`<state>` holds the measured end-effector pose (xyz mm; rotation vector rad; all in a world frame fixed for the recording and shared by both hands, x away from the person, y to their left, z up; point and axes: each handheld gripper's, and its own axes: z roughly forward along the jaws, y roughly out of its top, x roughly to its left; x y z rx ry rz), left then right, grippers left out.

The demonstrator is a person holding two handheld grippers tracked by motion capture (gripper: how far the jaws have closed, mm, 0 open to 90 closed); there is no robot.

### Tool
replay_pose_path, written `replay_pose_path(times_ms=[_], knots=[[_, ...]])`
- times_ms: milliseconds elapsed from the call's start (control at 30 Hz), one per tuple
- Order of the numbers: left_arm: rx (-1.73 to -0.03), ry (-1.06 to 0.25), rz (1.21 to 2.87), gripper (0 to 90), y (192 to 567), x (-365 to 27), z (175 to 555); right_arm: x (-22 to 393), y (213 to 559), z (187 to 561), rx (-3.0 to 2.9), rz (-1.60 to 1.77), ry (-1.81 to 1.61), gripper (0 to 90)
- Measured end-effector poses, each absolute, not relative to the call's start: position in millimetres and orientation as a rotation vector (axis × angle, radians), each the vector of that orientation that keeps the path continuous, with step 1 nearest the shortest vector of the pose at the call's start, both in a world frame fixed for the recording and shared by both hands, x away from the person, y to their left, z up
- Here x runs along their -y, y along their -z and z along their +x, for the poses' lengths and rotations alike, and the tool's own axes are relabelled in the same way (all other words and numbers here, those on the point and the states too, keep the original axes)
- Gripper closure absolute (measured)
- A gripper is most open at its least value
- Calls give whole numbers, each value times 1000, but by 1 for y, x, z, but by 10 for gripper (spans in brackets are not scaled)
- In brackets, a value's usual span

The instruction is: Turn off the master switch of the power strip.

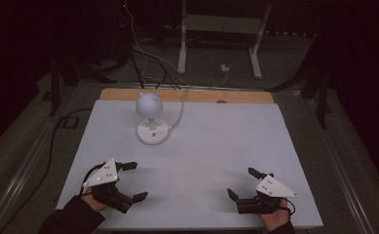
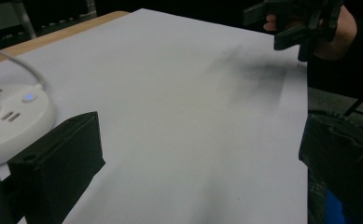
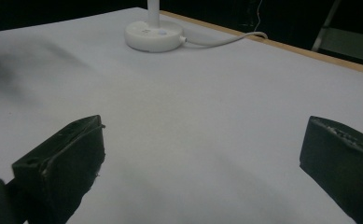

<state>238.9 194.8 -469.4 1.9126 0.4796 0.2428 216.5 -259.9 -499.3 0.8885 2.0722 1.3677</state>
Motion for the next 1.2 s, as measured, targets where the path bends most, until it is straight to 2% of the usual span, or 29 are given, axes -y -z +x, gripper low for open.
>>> replay_pose_path(times_ms=[467, 1200], knots=[[-497, -222, 1933, 3, 465, -173, 256, 262, 499, 216, -2048, 902, -1375, 0], [-728, -401, 1871, 3, 456, -140, 299, 262, 500, 216, -2060, 907, -1384, 0]])
